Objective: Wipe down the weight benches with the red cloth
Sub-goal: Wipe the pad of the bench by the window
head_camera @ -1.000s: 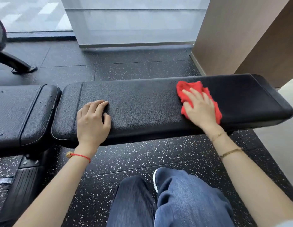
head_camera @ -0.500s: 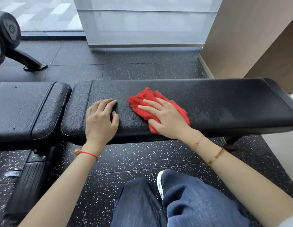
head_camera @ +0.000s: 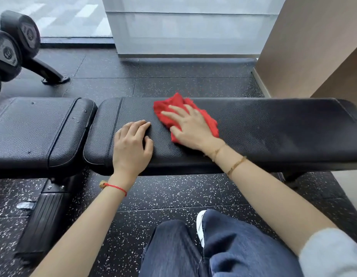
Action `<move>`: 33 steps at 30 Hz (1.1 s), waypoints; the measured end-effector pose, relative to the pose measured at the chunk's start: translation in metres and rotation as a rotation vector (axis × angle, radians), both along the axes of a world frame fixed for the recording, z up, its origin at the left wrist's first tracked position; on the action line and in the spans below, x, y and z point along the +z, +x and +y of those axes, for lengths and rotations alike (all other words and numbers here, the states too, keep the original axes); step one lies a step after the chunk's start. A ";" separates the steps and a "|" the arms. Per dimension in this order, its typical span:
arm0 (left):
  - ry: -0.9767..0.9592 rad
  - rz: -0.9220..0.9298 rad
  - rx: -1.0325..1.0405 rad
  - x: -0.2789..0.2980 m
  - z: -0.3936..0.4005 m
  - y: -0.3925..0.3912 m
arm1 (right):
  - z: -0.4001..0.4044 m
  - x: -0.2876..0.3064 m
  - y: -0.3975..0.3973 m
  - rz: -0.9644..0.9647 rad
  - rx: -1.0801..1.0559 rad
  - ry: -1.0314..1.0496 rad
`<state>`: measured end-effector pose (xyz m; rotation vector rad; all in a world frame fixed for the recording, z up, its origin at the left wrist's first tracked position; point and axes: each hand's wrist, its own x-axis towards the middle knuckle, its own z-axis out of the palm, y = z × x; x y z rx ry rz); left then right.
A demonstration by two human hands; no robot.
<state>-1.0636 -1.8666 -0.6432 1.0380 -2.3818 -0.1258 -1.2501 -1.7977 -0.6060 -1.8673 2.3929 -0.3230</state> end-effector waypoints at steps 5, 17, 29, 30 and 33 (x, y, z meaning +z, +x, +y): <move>-0.004 0.013 -0.001 0.000 0.000 0.000 | 0.046 -0.002 -0.009 -0.018 0.113 -0.087; -0.010 0.005 0.018 0.001 0.000 -0.001 | -0.026 0.001 -0.005 -0.049 -0.080 0.010; -0.007 0.028 -0.007 0.000 -0.001 0.001 | 0.105 -0.002 -0.082 0.028 -0.422 -0.079; -0.003 0.026 -0.003 0.000 -0.001 0.001 | 0.101 -0.001 -0.091 0.024 -0.518 -0.077; 0.004 0.024 0.004 0.001 0.001 0.000 | 0.077 0.002 -0.088 -0.003 -0.595 -0.020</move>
